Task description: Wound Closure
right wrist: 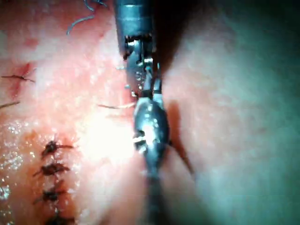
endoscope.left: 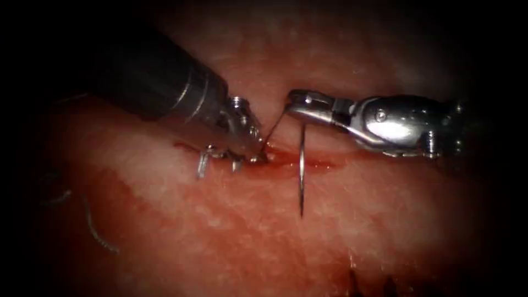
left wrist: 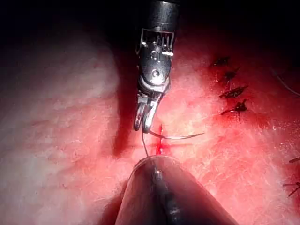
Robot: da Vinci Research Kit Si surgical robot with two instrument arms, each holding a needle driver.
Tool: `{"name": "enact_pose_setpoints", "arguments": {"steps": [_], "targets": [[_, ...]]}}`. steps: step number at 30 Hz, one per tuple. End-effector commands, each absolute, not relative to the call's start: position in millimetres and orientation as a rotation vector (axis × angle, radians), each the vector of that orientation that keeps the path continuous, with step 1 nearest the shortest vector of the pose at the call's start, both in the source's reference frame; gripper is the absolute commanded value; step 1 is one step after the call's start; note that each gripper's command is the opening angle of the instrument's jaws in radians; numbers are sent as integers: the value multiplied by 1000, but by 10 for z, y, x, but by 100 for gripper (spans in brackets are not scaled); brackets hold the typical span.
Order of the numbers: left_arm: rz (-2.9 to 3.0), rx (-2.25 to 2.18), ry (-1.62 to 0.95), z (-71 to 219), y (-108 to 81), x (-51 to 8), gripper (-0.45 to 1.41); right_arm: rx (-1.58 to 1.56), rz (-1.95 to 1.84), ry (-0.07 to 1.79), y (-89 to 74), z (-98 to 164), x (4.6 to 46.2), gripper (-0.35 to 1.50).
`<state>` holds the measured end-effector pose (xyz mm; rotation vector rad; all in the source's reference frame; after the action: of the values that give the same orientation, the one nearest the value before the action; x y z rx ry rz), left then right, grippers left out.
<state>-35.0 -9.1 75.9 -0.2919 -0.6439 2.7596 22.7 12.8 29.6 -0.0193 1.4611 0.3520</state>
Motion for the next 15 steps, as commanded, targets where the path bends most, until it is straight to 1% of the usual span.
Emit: {"name": "enact_pose_setpoints", "arguments": {"steps": [1, 15], "targets": [[2762, -283, -664, 764, -104, -354, -45, -41, 329, 1469, 125, 302, 238, -35], [2758, -314, -766, 726, -121, -358, -45, -236, 162, 1489, 137, 312, 263, -35]]}}
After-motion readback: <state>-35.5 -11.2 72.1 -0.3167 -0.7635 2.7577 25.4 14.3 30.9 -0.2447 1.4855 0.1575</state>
